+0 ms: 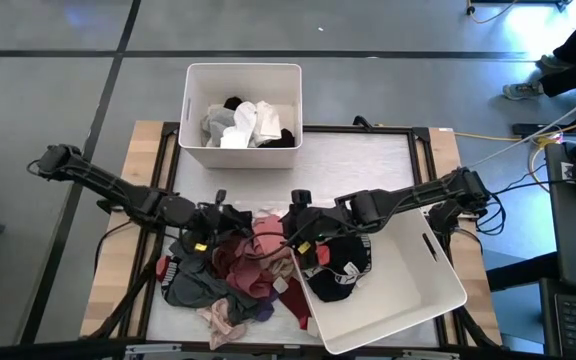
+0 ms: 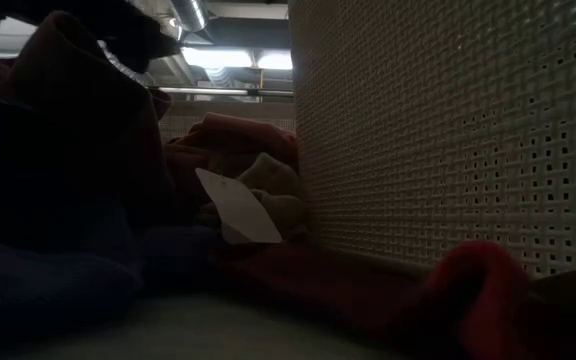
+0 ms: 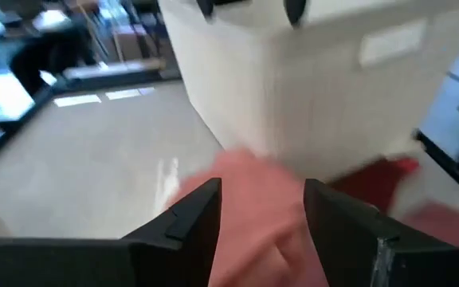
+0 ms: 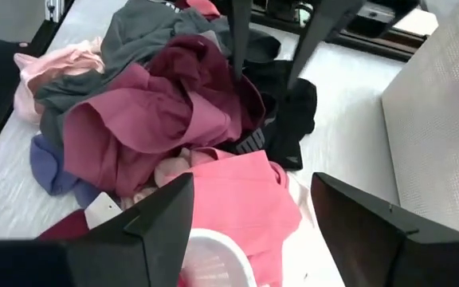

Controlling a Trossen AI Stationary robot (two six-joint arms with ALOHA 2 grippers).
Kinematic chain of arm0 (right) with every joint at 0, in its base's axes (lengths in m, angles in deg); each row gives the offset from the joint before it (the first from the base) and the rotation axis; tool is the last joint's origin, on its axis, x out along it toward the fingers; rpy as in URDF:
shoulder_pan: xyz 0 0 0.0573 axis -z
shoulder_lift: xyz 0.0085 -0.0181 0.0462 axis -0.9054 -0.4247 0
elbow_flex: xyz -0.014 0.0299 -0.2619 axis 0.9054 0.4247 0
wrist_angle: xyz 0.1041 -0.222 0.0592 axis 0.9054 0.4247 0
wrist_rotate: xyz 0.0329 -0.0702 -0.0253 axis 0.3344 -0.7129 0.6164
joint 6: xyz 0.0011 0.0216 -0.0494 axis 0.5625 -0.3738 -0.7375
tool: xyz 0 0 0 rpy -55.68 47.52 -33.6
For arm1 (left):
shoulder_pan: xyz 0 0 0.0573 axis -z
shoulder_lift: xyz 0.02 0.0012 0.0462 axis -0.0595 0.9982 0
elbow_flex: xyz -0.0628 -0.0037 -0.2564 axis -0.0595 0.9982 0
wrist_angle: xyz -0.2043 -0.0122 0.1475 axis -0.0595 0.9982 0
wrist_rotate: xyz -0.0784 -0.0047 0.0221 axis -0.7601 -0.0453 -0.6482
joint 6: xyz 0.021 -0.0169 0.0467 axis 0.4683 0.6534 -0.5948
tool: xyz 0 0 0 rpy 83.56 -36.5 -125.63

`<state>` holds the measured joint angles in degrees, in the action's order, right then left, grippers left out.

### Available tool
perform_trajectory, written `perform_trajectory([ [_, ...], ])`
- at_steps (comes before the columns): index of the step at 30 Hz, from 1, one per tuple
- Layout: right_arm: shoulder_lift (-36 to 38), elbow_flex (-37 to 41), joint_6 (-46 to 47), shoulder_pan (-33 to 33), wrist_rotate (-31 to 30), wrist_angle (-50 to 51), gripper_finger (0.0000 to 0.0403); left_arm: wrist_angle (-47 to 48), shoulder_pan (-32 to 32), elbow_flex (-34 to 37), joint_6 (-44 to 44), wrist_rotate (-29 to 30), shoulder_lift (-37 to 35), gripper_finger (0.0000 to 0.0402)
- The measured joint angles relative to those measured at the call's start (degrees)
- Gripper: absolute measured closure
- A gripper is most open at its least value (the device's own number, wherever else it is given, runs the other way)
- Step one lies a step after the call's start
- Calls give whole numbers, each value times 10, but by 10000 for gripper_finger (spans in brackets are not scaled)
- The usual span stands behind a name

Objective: Sort clothes

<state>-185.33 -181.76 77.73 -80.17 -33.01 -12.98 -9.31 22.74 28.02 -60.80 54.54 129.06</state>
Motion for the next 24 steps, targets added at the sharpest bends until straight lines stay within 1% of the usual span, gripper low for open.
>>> perform_trajectory([
  [3, 0, 0, 1, 1, 0, -12, 150, -55, -18, 0, -19, 9, 53, 233],
  [7, 0, 0, 1, 0, 0, -17, 150, -81, -46, 0, -24, 10, 124, 233],
  [9, 0, 0, 1, -1, 0, -14, 150, -94, -59, 0, -29, 0, 155, 233],
  [12, 0, 0, 1, -1, 0, -14, 150, -91, -72, -4, -41, -38, 189, 233],
  [15, 0, 0, 2, -1, 0, -12, 150, -69, -78, -11, -41, -106, 213, 233],
  [17, 0, 0, 2, -1, 0, -12, 150, -66, -78, -16, -54, -130, 226, 233],
  [20, 0, 0, 3, -1, 0, -12, 150, -69, -77, -16, -82, -126, 242, 233],
  [24, 0, 0, 3, -1, 0, -12, 150, -91, -77, -16, -115, -60, 264, 233],
])
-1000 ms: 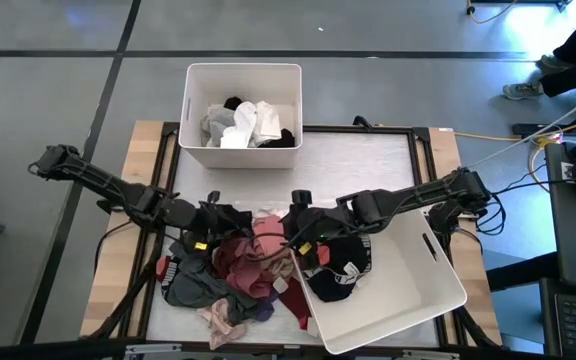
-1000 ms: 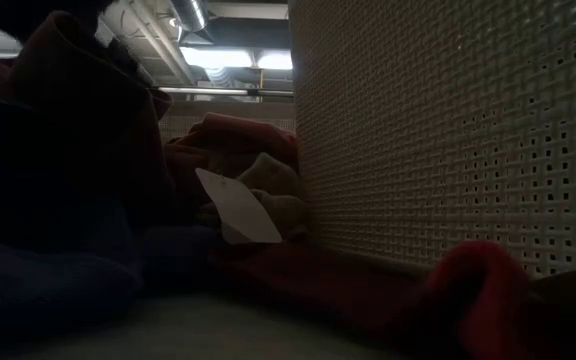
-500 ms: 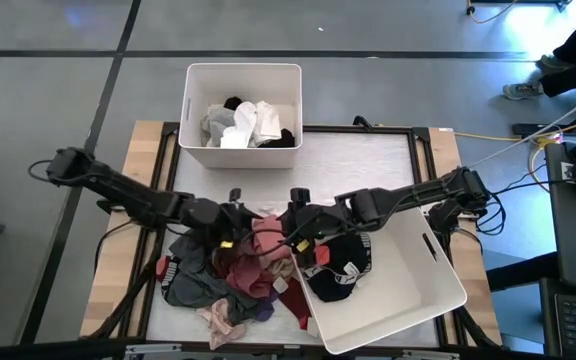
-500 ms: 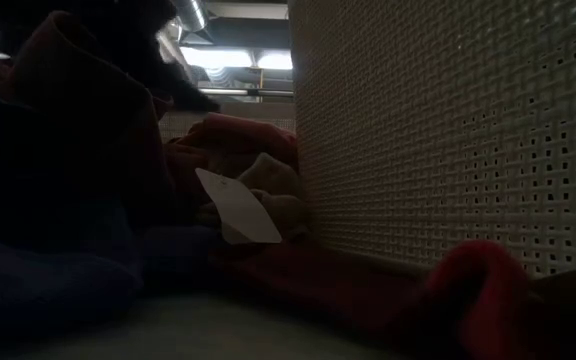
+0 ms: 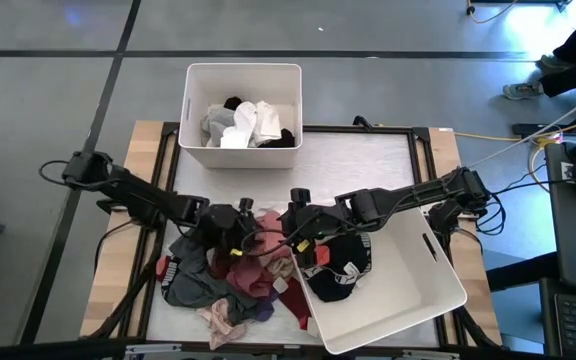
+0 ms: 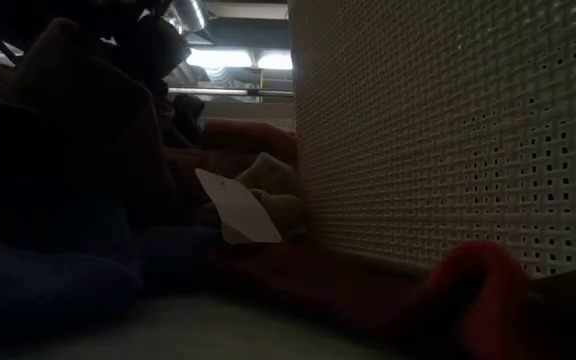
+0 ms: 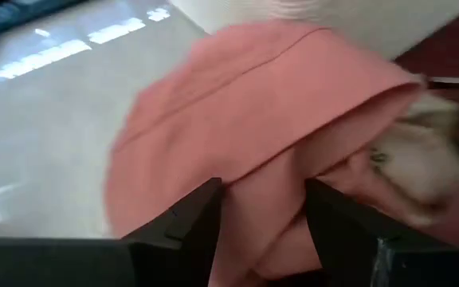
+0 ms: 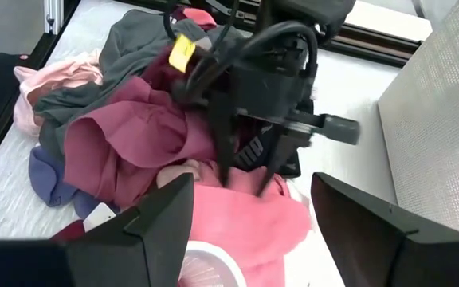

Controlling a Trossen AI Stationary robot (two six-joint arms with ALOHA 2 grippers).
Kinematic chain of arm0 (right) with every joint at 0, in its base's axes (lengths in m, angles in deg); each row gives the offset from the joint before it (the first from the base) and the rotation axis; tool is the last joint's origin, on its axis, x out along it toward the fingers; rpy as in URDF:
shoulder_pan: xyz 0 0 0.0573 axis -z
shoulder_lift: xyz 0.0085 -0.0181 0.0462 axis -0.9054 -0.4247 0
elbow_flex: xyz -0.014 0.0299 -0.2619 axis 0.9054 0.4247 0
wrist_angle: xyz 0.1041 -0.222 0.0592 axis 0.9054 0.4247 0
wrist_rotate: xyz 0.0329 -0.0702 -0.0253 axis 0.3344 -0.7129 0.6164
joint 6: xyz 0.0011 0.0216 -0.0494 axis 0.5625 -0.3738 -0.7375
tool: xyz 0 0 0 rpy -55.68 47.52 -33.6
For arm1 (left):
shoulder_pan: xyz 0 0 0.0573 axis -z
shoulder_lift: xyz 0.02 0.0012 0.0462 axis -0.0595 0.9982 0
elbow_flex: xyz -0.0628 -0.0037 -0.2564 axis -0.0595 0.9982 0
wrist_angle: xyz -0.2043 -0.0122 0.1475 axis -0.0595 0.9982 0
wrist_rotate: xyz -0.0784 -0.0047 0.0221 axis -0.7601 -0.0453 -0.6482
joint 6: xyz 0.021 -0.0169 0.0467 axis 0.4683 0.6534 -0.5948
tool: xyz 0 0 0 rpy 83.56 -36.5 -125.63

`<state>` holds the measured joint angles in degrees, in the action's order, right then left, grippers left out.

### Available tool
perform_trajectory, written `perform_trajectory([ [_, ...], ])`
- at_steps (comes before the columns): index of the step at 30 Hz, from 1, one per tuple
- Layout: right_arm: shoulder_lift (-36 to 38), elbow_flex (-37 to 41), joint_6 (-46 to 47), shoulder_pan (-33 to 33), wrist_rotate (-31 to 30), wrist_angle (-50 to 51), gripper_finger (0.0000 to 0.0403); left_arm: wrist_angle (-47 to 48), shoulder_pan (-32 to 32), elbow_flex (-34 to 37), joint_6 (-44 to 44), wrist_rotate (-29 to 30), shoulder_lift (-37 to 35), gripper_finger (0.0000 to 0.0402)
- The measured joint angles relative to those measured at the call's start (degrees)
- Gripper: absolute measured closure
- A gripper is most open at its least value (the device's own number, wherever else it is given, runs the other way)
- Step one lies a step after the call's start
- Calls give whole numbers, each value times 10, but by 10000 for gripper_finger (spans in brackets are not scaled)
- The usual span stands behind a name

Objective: Sort clothes

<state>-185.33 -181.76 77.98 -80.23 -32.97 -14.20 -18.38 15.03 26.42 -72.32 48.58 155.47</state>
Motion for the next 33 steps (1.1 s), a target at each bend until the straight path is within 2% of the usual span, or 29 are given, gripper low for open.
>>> perform_trajectory([
  [4, 0, 0, 0, 0, 0, 0, 150, -73, 0, 0, -21, 62, 20, 233],
  [7, 0, 0, 0, 0, 0, -1, 150, -120, 0, 0, -33, 66, 33, 233],
  [11, 0, 0, 0, 0, 0, -2, 150, -130, 0, 0, -49, 58, 52, 247],
  [15, 0, 0, 0, 0, 0, -3, 150, -142, -3, 0, -62, 44, 77, 296],
  [19, 0, 0, 0, 0, 0, -2, 150, -146, -3, 0, -69, 44, 72, 373],
  [21, 0, 0, 0, 0, 0, -2, 150, -147, -2, 0, -66, 46, 52, 393],
  [30, 0, 0, 5, 0, -1, -42, 150, -53, 29, 0, -28, 126, -112, 397],
  [33, -9, 0, 0, 4, -20, -65, 150, -27, 44, 0, -31, 143, -168, 399],
])
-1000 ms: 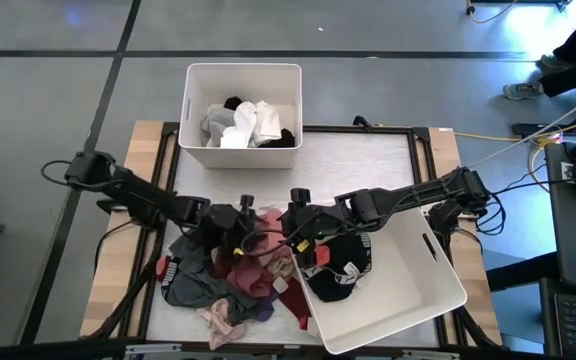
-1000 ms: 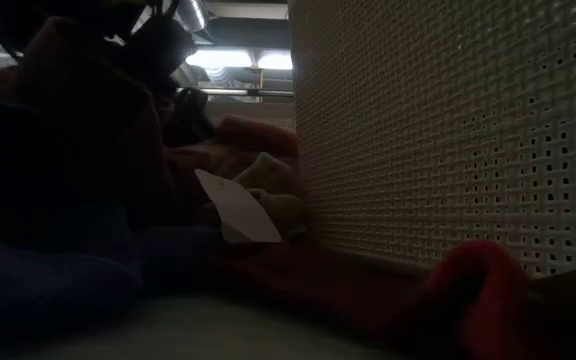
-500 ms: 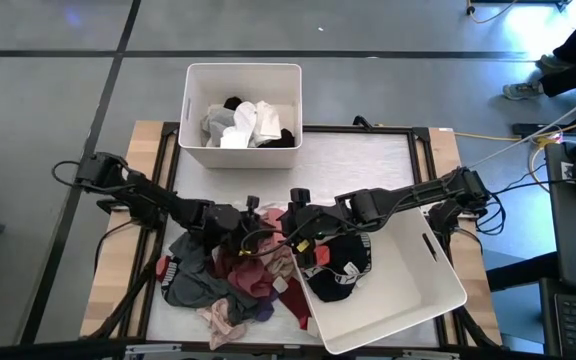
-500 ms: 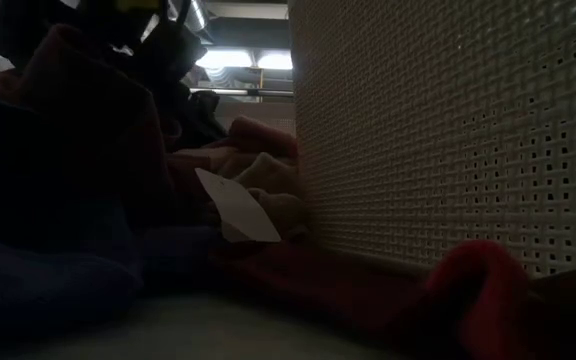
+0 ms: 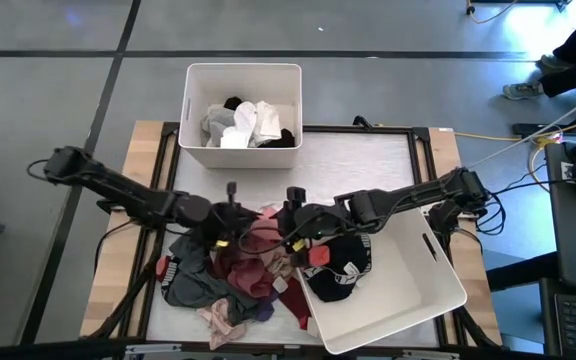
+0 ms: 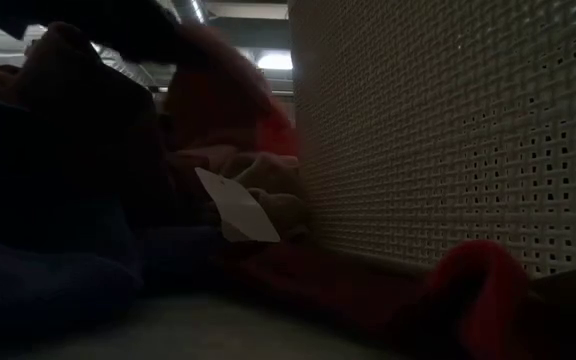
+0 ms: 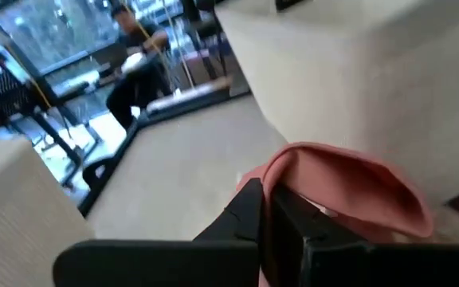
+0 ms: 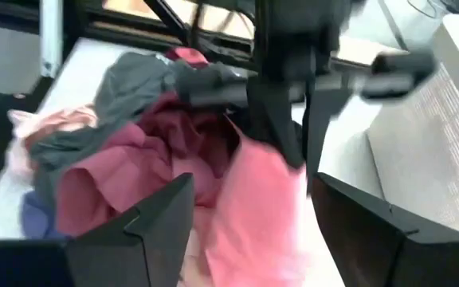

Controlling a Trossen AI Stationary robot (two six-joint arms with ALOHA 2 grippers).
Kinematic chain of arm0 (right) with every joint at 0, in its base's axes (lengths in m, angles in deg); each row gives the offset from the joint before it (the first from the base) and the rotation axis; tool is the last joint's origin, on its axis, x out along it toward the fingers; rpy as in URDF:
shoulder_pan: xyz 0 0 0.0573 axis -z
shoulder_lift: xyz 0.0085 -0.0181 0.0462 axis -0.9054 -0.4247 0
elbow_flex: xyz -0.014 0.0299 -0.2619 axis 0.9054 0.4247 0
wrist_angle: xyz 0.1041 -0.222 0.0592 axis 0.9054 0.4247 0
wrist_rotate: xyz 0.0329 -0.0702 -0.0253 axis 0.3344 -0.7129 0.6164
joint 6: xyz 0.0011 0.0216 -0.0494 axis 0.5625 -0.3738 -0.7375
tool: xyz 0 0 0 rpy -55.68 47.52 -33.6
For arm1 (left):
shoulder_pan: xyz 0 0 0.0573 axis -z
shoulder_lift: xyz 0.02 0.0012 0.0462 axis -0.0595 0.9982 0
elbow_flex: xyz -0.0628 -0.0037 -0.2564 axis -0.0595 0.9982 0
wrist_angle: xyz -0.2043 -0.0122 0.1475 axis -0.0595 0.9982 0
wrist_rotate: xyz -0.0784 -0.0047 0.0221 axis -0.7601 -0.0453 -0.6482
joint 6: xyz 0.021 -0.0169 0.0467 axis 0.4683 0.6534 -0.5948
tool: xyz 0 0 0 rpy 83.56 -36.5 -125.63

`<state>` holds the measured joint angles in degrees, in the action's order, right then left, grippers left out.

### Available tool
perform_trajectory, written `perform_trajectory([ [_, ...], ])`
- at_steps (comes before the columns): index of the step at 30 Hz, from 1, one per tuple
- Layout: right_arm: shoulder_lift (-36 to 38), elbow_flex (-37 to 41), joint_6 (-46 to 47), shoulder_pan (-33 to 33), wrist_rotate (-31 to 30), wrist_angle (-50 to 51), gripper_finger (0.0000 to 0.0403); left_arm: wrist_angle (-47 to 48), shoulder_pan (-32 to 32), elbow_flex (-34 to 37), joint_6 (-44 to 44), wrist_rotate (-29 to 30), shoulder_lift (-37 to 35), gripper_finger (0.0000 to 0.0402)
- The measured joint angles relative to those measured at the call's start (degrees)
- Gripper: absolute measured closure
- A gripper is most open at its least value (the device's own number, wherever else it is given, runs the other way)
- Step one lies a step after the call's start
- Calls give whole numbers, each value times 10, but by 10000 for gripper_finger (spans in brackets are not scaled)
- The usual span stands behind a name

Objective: Sort clothes

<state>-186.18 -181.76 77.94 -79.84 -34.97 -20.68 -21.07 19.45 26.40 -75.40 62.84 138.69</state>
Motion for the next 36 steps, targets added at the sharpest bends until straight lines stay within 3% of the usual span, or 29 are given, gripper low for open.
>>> perform_trajectory([
  [7, -26, 0, 19, 36, -3, -29, 150, 10, 21, 0, -46, 2, -84, 400],
  [13, -57, 0, 34, 65, 110, -79, 150, 8, 21, 0, -49, 2, -96, 400],
  [20, -91, 0, 17, 80, 111, -93, 157, 7, 33, 0, -51, 1, -95, 399],
  [23, -95, 0, -5, 80, 114, -104, 201, 7, 39, 0, -53, 1, -95, 399],
  [29, -89, -2, -41, 78, 115, -83, 379, 4, 39, 0, -51, 0, -95, 387],
  [36, -87, -58, -65, 79, 86, -36, 378, 28, 38, 0, -19, 11, -124, 341],
])
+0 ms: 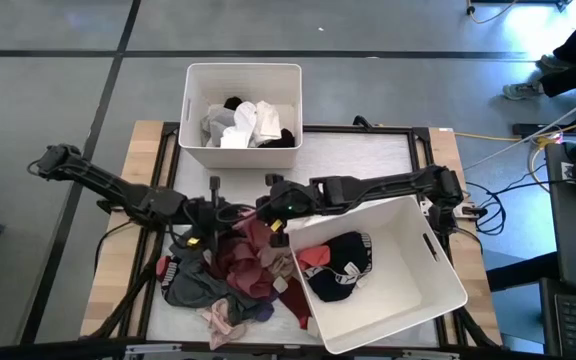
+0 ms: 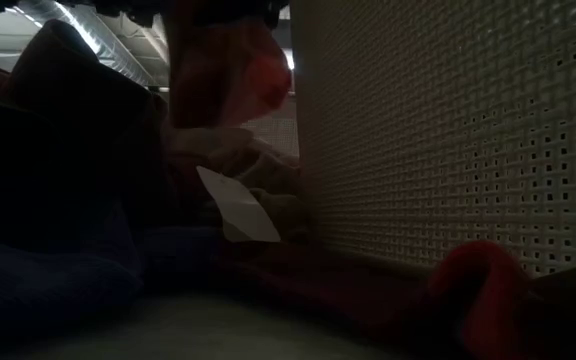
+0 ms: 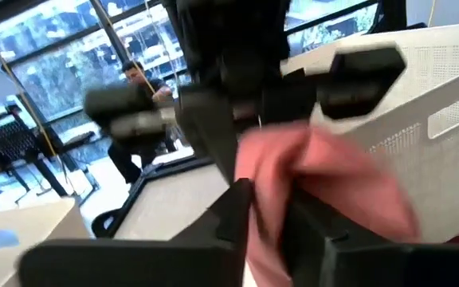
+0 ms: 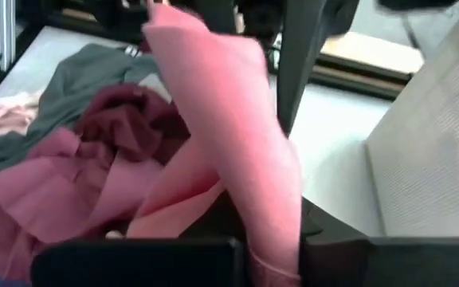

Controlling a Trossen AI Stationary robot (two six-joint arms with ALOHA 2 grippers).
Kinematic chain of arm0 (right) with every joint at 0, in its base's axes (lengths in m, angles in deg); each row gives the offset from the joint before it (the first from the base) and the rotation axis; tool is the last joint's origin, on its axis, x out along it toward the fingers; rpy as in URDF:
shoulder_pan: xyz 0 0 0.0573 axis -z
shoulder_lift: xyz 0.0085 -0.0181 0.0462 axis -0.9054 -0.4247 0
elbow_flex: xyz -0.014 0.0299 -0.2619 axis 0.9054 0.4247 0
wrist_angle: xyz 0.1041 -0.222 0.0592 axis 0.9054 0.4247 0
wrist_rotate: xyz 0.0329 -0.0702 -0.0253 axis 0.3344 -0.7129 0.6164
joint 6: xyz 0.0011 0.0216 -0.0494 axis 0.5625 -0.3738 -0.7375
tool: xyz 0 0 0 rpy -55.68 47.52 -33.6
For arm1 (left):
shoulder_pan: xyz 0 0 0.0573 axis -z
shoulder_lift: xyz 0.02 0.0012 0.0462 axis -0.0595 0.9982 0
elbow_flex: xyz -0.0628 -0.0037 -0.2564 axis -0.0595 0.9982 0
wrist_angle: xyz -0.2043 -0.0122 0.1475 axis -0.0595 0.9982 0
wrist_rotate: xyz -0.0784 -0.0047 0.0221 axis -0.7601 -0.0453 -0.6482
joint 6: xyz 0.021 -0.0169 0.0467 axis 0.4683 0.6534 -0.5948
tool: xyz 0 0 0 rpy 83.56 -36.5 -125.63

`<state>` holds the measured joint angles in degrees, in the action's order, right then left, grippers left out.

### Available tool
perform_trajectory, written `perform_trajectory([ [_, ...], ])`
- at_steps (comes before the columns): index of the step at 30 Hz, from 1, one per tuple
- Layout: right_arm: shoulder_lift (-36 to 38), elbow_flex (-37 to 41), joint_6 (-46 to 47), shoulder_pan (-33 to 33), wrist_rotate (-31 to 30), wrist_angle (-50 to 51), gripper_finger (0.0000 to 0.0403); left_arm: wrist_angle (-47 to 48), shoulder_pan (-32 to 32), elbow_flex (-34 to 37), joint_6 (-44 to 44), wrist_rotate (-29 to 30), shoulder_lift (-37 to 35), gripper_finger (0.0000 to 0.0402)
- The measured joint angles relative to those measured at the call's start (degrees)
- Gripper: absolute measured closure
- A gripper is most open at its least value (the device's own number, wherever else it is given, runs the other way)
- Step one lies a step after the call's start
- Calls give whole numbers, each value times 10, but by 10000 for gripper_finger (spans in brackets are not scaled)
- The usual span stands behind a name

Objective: Sort clothes

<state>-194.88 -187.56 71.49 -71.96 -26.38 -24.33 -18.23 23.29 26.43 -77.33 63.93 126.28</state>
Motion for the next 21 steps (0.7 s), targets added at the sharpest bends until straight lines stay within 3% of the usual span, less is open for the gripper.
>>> perform_trajectory([
  [4, 0, -52, -22, 0, -20, 45, 395, 76, 0, 0, 36, 1, -43, 294],
  [9, 0, -133, -26, -1, -67, 135, 383, 180, 0, 0, 77, 1, -107, 257],
  [18, 1, -299, -7, -35, -127, 280, 393, 331, 0, 0, 153, 2, -169, 249],
  [21, 28, -290, 0, -68, -174, 303, 391, 331, 0, 0, 154, 2, -170, 249],
])
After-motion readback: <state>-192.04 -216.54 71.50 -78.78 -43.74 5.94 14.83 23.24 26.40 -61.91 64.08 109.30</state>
